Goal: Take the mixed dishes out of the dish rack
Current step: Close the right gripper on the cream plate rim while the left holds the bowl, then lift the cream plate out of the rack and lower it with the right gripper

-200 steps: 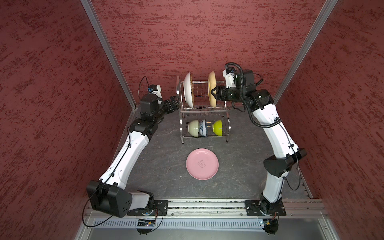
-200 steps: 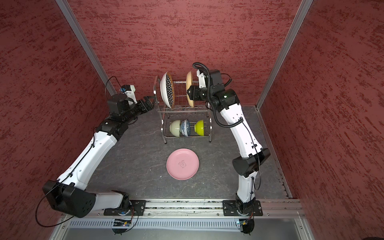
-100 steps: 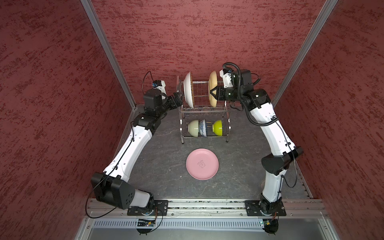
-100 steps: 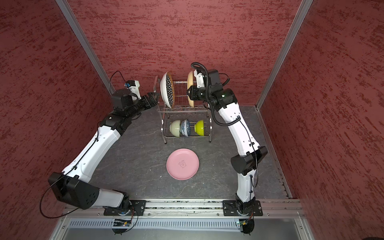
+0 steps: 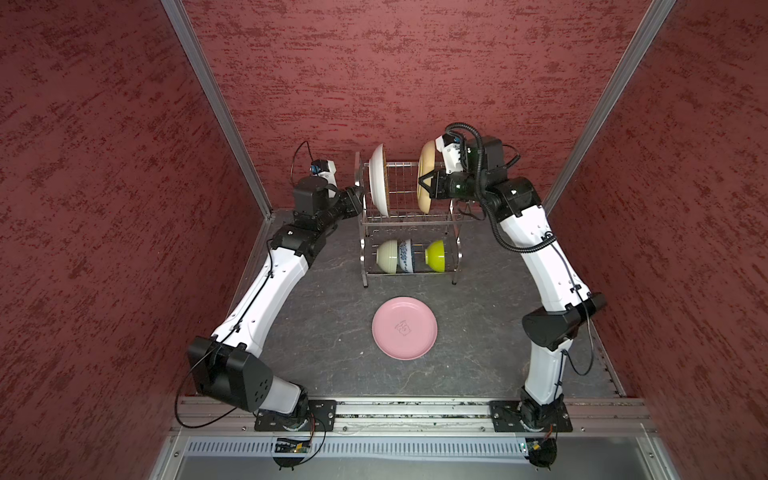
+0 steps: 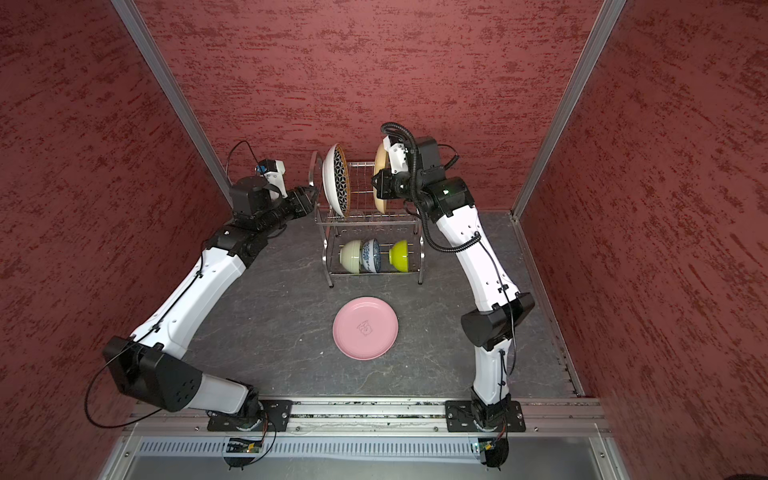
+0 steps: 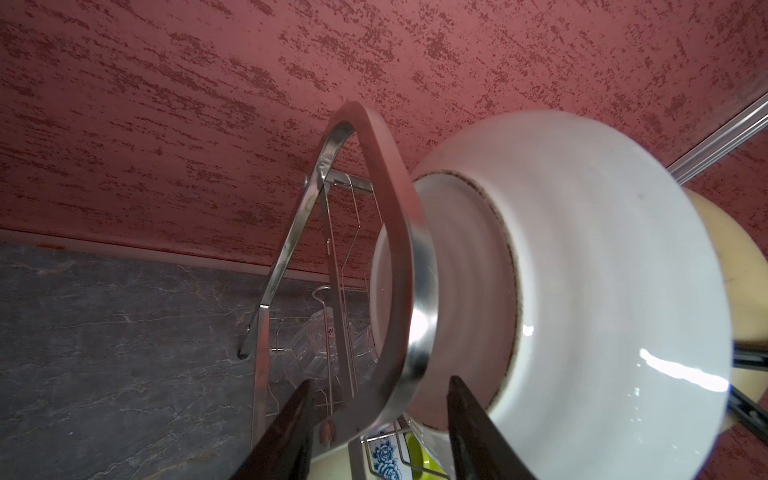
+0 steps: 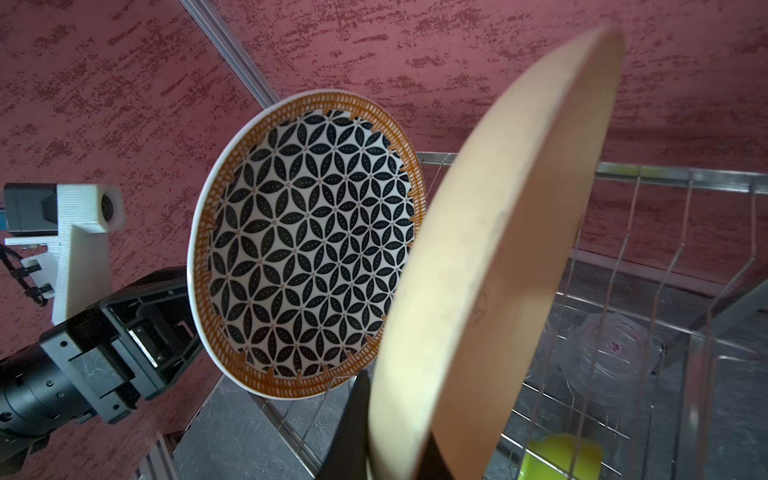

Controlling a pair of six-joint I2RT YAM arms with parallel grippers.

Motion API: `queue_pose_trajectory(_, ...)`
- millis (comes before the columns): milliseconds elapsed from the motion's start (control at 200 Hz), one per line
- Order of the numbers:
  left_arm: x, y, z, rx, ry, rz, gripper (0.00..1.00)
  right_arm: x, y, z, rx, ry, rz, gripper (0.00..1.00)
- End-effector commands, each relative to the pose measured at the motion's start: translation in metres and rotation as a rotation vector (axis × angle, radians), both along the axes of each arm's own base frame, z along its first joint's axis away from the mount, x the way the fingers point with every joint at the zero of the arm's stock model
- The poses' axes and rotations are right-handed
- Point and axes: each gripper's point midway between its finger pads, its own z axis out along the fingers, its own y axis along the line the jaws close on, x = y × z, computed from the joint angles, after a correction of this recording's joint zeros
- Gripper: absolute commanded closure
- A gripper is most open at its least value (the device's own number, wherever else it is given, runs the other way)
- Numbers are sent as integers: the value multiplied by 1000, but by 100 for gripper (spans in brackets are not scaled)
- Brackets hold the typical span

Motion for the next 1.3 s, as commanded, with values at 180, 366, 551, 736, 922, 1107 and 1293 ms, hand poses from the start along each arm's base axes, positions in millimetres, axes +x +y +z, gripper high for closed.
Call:
queue_pose_trajectory(180,1,-4,11,34,-28,8,56,-6,-2,14,61,12,11,100)
queue_pose_trajectory(366,0,-2,10,43,-28,16,58,-14,1,32,102,-22,47,100)
queue_pose_trajectory(551,0,-2,11,43,-31,17,58,-29,6,56,149,-61,112,100)
queue_pose_trajectory(736,-2,0,17,40,-42,25,57,-52,8,82,190,-108,184,100)
queue_pose_trajectory(922,-8,4,27,35,-63,34,56,-78,4,105,217,-151,239,100)
queue_pose_trajectory(1107,-19,9,41,22,-91,51,43,-112,1,123,253,-177,319,100)
queue_pose_trajectory(1293,-37,18,59,1,-122,79,33,-150,-5,121,262,-183,353,100)
